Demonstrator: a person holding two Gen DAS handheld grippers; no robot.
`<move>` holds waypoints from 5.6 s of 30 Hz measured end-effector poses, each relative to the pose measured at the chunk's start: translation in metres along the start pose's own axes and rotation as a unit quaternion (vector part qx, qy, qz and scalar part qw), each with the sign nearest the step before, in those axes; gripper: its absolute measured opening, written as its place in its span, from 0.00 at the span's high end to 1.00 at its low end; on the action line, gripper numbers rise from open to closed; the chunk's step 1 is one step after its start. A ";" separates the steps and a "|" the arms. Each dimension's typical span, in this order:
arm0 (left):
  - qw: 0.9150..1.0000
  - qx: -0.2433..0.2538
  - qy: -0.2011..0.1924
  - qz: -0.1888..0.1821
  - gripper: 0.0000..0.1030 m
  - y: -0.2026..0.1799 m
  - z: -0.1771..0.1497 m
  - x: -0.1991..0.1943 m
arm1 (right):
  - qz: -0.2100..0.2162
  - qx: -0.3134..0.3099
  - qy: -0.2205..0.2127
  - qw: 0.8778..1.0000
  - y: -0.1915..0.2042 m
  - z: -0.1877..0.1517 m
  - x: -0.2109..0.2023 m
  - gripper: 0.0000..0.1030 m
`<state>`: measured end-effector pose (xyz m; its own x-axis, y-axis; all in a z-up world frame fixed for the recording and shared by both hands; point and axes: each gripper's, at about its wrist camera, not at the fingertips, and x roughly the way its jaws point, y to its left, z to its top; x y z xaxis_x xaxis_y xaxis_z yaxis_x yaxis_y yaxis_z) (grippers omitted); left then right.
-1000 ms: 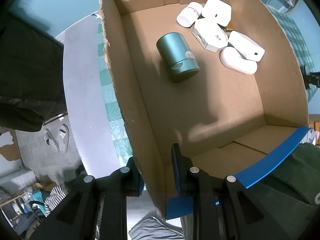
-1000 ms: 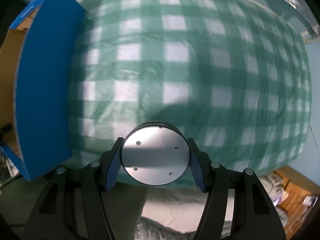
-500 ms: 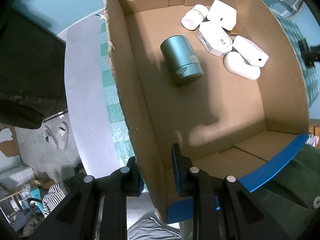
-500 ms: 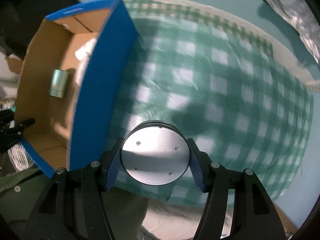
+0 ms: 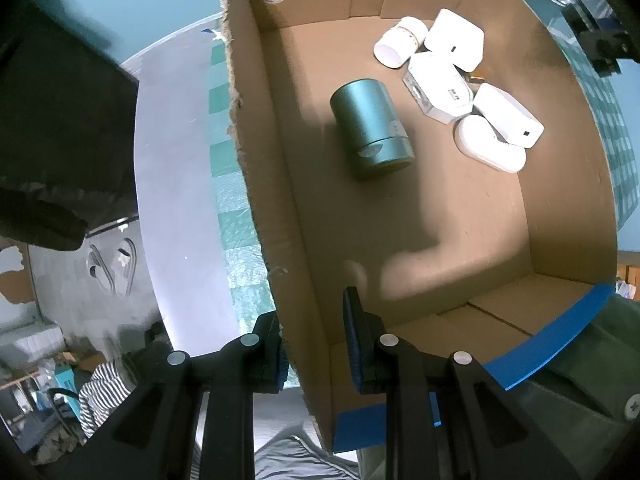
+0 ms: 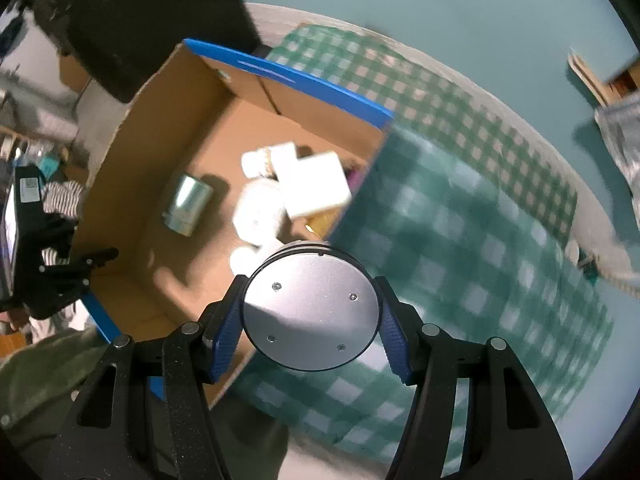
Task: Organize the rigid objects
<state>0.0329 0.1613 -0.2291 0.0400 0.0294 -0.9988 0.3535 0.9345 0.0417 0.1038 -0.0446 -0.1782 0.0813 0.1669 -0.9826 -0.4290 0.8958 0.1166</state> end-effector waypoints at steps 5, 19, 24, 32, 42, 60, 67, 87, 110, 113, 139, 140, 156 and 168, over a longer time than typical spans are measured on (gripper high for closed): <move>1.000 -0.008 -0.001 0.000 0.78 0.002 0.000 -0.001 | -0.005 -0.038 0.009 0.999 0.016 0.018 0.014 0.40; 1.000 -0.023 0.001 0.003 0.78 -0.001 -0.002 0.000 | -0.010 -0.106 0.046 0.993 0.046 0.034 0.054 0.40; 1.000 -0.031 0.002 0.004 0.78 0.001 -0.004 0.001 | -0.012 -0.123 0.060 0.991 0.052 0.034 0.063 0.40; 0.999 -0.040 0.002 0.006 0.78 0.001 -0.004 0.001 | -0.011 -0.123 0.063 0.990 0.050 0.031 0.062 0.39; 0.998 -0.061 -0.022 0.026 0.73 0.006 0.006 -0.016 | -0.019 -0.069 0.000 0.997 0.033 0.028 0.009 0.31; 0.977 -0.066 -0.181 0.085 0.13 -0.009 0.067 -0.157 | -0.063 0.119 -0.187 0.973 -0.027 0.005 -0.134 0.30; 0.965 -0.047 -0.231 0.111 0.03 -0.030 0.082 -0.199 | -0.088 0.148 -0.230 0.958 -0.039 -0.012 -0.161 0.30; 0.954 -0.079 -0.286 0.053 0.01 -0.044 0.078 -0.237 | -0.122 0.195 -0.276 0.933 -0.055 -0.056 -0.196 0.30; 0.955 -0.078 -0.278 0.069 0.01 -0.047 0.082 -0.239 | -0.124 0.190 -0.271 0.935 -0.055 -0.053 -0.195 0.30; 0.955 -0.074 -0.279 0.071 0.01 -0.049 0.082 -0.238 | -0.124 0.190 -0.271 0.936 -0.055 -0.052 -0.195 0.30; 0.957 -0.065 -0.272 0.079 0.01 -0.056 0.081 -0.236 | -0.120 0.182 -0.265 0.939 -0.053 -0.051 -0.192 0.30; 0.957 -0.066 -0.272 0.080 0.01 -0.055 0.080 -0.237 | -0.120 0.182 -0.265 0.939 -0.053 -0.052 -0.192 0.30; 0.958 -0.065 -0.266 0.086 0.01 -0.055 0.077 -0.234 | -0.119 0.179 -0.260 0.941 -0.049 -0.051 -0.188 0.30; 0.957 -0.056 -0.272 0.089 0.01 -0.058 0.072 -0.235 | -0.118 0.173 -0.257 0.943 -0.041 -0.050 -0.183 0.30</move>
<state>0.0698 0.0744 0.0047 0.5810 0.0317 -0.8133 0.1952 0.9647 0.1770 0.0614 -0.1325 -0.0105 0.6017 0.0444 -0.7975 -0.0318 0.9990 0.0316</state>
